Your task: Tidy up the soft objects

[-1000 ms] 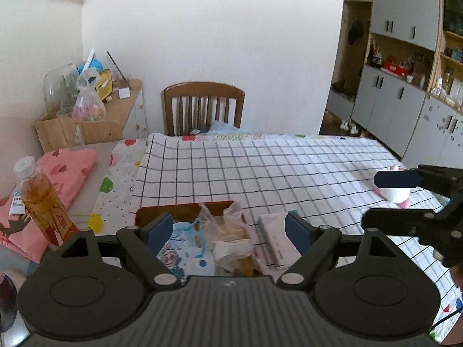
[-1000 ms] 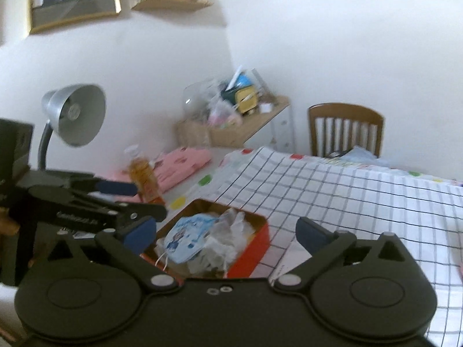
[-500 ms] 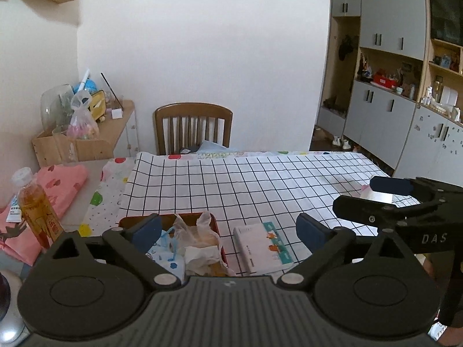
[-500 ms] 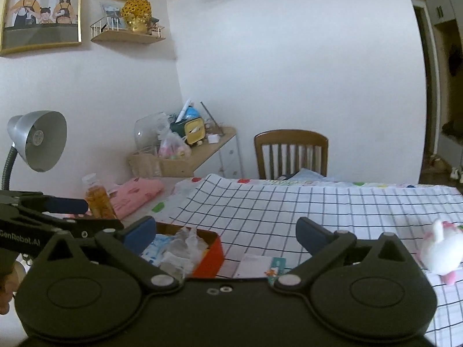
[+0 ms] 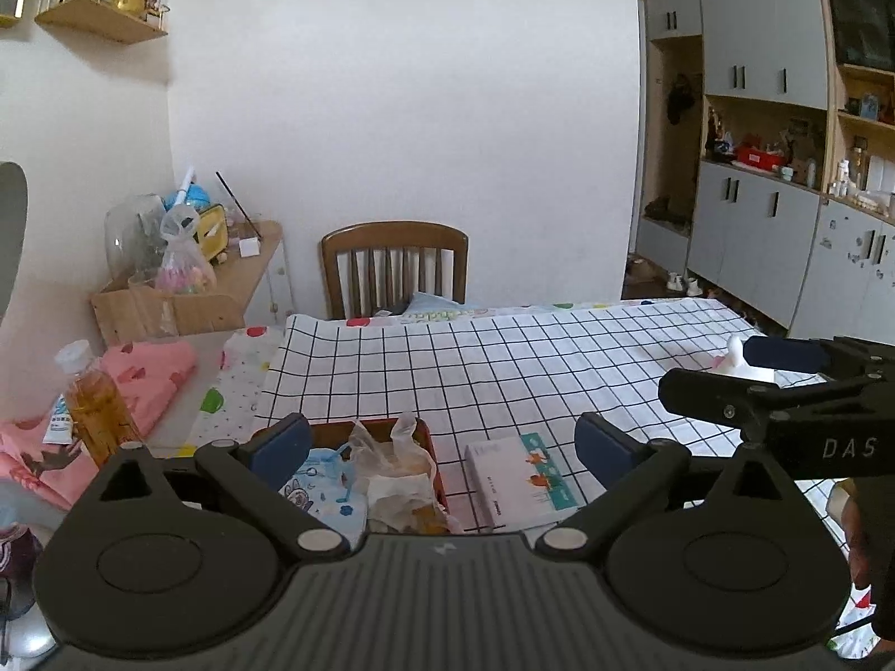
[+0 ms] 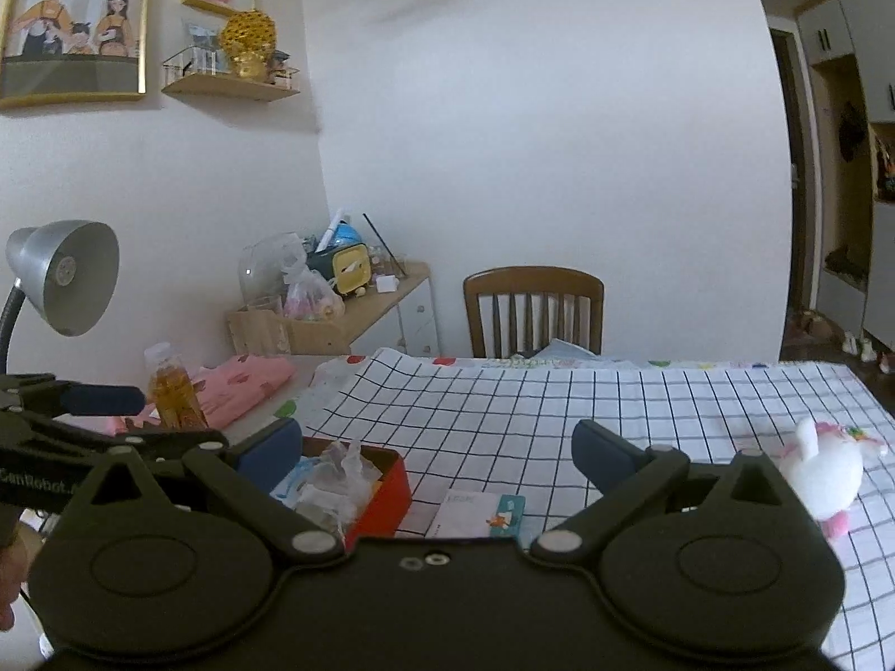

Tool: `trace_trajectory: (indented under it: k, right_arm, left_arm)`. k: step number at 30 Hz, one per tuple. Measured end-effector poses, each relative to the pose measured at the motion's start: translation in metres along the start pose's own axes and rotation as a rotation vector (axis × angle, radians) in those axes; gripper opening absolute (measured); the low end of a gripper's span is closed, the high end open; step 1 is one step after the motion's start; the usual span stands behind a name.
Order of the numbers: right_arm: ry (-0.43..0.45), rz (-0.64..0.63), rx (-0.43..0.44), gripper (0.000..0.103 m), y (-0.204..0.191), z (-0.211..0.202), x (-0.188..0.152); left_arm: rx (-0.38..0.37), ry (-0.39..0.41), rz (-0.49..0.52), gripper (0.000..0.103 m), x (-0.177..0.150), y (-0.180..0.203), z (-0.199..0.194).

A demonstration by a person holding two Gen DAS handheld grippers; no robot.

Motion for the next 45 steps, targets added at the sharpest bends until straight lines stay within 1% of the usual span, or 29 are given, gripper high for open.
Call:
trace_trajectory:
  k: [4,7,10,15,23,28,45]
  right_arm:
    - [-0.010,0.003,-0.007,0.103,-0.001,-0.001,-0.003]
    - [-0.014,0.001,-0.018,0.103,-0.002,-0.002,-0.006]
    - [-0.022,0.021,-0.032,0.103,0.000,-0.002,-0.008]
    - [-0.040,0.024,-0.028,0.103,-0.001,-0.003,-0.011]
    - [-0.052,0.025,-0.035,0.103,-0.003,-0.005,-0.009]
    - [-0.057,0.022,-0.035,0.103,-0.004,-0.006,-0.009]
    - [-0.047,0.032,-0.042,0.103,-0.004,-0.006,-0.008]
  left_arm:
    - [0.013,-0.020,-0.001,0.101,-0.001,0.001,0.003]
    - [-0.009,-0.030,-0.025,0.102,-0.003,-0.002,0.004]
    - [-0.051,-0.043,-0.060,0.101,-0.005,-0.006,0.004]
    - [-0.045,-0.043,-0.095,0.102,-0.006,-0.010,0.003]
    - [-0.029,-0.046,-0.092,0.102,-0.005,-0.007,0.001]
    - [-0.018,-0.062,-0.087,0.102,-0.005,-0.005,0.002]
    - [-0.044,-0.035,-0.075,0.102,-0.004,-0.004,0.001]
Point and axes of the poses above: each gripper's, at about its wrist camera, not at the fingertips, and z roughly the way its jaws point, y to its right, x to its top, the point moved 3 cm from there along z, roughly the way its jaws point, and after that the axes turned 9 degrees about -y, right-handed, at the moved point
